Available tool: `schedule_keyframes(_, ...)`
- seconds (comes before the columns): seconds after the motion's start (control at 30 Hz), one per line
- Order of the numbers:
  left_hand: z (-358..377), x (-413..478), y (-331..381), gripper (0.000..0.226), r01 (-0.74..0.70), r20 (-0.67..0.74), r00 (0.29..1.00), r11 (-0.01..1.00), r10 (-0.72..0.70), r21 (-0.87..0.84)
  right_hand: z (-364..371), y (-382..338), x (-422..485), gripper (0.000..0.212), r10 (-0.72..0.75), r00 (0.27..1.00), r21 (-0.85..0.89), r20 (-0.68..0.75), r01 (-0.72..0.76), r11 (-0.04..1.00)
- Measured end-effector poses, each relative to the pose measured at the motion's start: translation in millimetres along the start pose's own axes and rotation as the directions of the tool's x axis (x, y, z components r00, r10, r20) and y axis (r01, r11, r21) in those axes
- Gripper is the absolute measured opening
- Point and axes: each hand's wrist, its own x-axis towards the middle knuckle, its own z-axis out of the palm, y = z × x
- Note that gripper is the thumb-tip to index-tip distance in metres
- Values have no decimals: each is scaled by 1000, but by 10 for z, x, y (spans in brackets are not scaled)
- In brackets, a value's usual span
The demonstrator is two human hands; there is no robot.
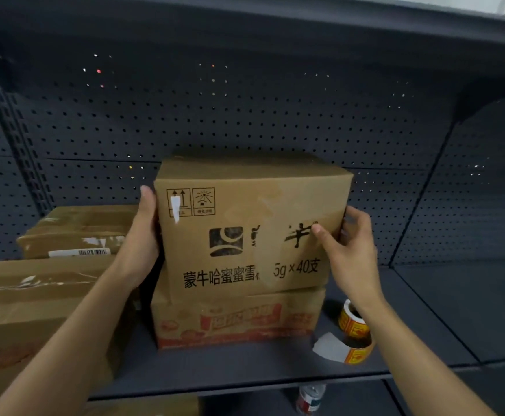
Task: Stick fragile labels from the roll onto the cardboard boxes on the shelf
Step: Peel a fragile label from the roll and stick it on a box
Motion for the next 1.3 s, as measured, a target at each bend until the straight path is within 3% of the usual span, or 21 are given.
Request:
schedule_keyframes(0.07,5,-14,-57,65,-20,30,999,999,19,26,12,20,11,52,-7,1000,-12,-8,7,1000)
schedule_keyframes(0.2,35,39,-105,39,-47,-42,998,996,51,81,55,46,32,51,-18,1000,-1,1,18,1000)
schedule_keyframes(0.5,40,10,-90,44,-81,-92,991,980,99,180,93,62,70,51,-20,999,2,33,19,1000)
schedule_keyframes(0.6,60,-80,-66,39,-99,-142,979,953,145,285,58,62,54,53,-29,998,-3,54,30,1000)
schedule_keyframes(0.73,65,-265,-123,33,-92,-206,952,858,224,506,-16,98,44,48,-17,998,-59,67,21,998)
schedule_keyframes(0.87,54,-557,-259,38,45,-287,920,655,267,754,-123,233,-25,35,11,999,-131,50,-4,991)
schedule_keyframes(1.03,126,-847,-388,27,10,-186,938,516,291,856,-330,456,-168,6,12,985,-352,175,51,935)
schedule_keyframes(1.1,228,-895,-459,25,1,-146,962,531,232,847,-455,544,-216,8,61,950,-447,307,88,890)
schedule_keyframes(1.2,391,-911,-621,22,-21,-74,987,568,144,823,-623,689,-290,19,185,828,-572,530,187,799)
schedule_keyframes(1.3,579,-891,-768,10,-51,35,999,619,38,784,-747,875,-380,37,338,711,-691,617,283,665)
